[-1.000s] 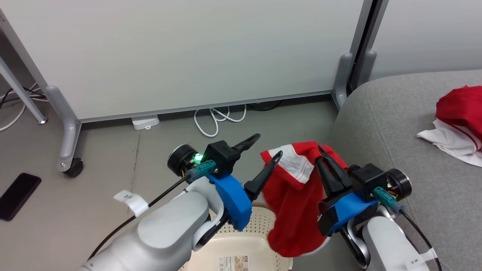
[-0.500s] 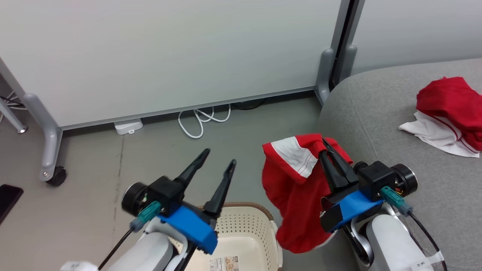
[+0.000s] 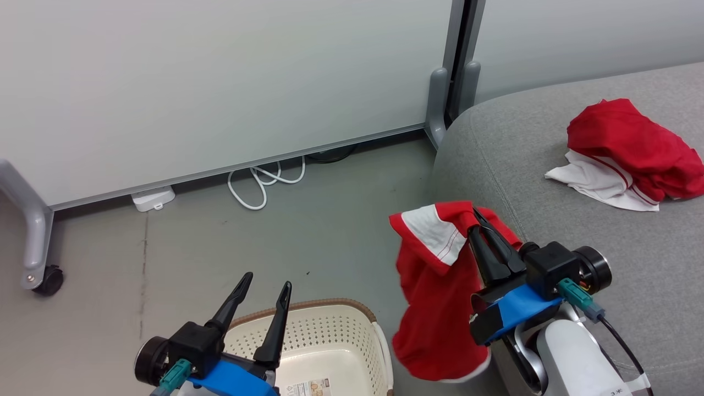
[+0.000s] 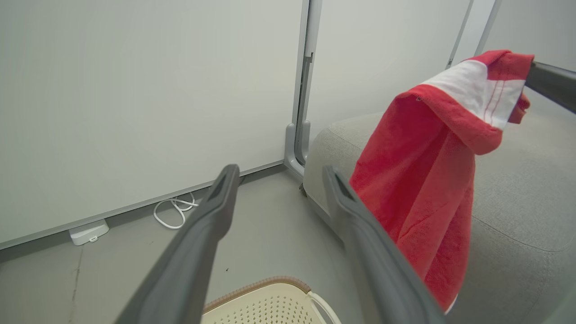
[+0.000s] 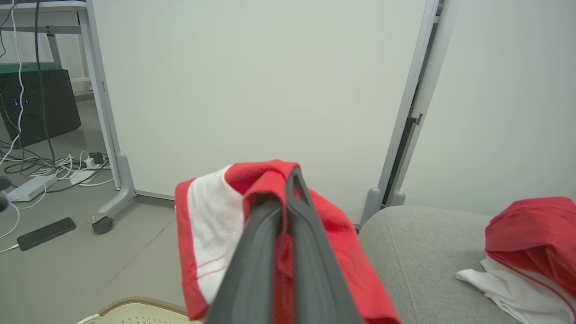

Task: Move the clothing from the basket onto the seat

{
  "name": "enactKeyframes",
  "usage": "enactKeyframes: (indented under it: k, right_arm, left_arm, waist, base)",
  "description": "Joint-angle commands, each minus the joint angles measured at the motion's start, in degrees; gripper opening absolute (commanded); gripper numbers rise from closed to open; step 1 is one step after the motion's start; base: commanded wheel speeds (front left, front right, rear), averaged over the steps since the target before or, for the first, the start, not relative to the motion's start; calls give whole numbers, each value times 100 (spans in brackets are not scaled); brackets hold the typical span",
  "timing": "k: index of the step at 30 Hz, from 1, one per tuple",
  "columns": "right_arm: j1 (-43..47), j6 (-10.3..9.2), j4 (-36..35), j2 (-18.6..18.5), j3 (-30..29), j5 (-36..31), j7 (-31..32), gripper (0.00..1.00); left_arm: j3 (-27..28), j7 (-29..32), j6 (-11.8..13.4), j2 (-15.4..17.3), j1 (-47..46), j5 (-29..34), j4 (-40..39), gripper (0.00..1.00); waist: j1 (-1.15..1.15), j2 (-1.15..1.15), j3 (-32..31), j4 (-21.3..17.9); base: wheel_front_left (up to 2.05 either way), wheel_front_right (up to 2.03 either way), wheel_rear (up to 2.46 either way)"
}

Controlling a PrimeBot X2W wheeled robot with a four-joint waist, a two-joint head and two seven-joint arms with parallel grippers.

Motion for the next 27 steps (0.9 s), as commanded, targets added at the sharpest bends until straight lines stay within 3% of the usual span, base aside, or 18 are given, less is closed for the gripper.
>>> enactKeyframes:
  k: [1, 11, 27]
  right_arm:
    - [46, 2, -48, 7, -21, -11, -31, 0]
    - [21, 2, -94, 7, 35, 73, -32, 0]
    - [60, 3, -329, 6, 106, 251, -31, 0]
  left_arm:
    - [179, -26, -95, -82, 89, 137, 48, 100]
    - [637, -26, -337, -374, 116, 513, 243, 100]
    - [955, -26, -508, -489, -74, 845, 354, 100]
  waist:
    - [0, 0, 8, -48]
    - [0, 0, 75, -326]
    - [0, 0, 288, -1349]
  base:
    - [0, 0, 0]
    - [0, 0, 0]
    - [0, 0, 0]
